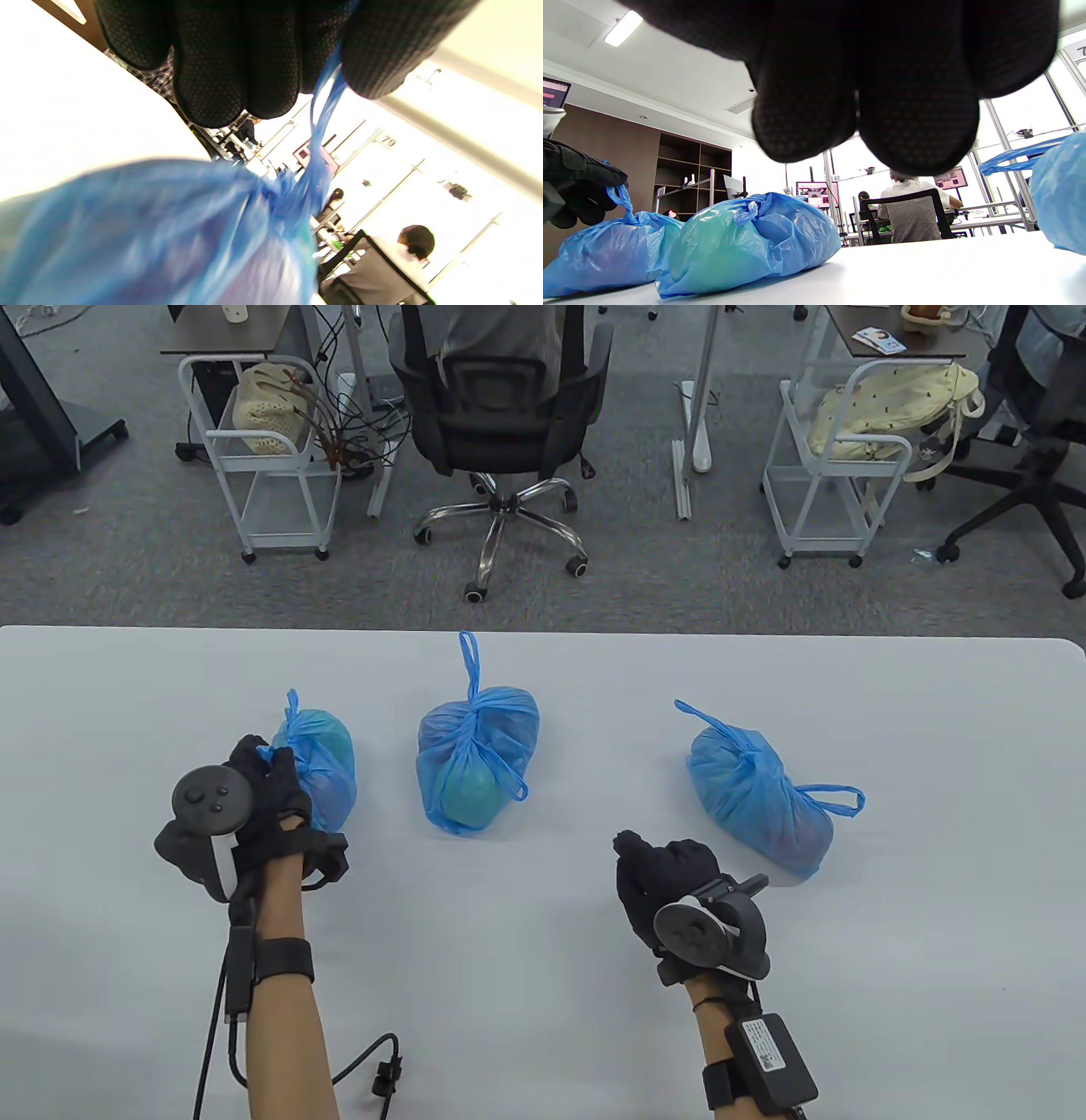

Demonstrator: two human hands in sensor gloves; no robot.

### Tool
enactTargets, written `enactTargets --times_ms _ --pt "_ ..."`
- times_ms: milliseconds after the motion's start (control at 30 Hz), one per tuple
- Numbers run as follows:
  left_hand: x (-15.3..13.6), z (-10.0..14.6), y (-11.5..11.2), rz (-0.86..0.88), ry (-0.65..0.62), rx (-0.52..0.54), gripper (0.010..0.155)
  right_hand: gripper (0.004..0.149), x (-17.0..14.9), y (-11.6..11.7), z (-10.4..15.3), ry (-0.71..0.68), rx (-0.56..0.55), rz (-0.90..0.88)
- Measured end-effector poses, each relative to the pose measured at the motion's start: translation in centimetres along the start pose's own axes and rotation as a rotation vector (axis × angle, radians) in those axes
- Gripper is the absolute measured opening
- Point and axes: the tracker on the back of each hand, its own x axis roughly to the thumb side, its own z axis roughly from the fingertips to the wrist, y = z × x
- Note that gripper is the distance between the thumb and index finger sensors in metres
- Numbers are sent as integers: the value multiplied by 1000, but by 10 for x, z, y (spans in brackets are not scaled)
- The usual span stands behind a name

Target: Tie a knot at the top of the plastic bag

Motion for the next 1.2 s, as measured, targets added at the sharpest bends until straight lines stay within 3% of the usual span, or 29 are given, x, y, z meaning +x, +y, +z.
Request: enactTargets --times_ms 333,567,767,1033,1200 --pt "50 31 70 17 -202 27 53 41 2 0 0 -2 -10 -5" --pt "93 75 77 -58 -394 -39 54 41 2 -3 2 16 -19 -15" --pt "115 126 53 -52 -532 -153 55 41 4 -3 2 20 -19 -28" --pt "112 196 -19 -136 -626 -373 59 41 3 -2 2 31 3 -26" --pt "95 210 -56 -249 -670 -417 63 41 4 -2 3 36 17 -24"
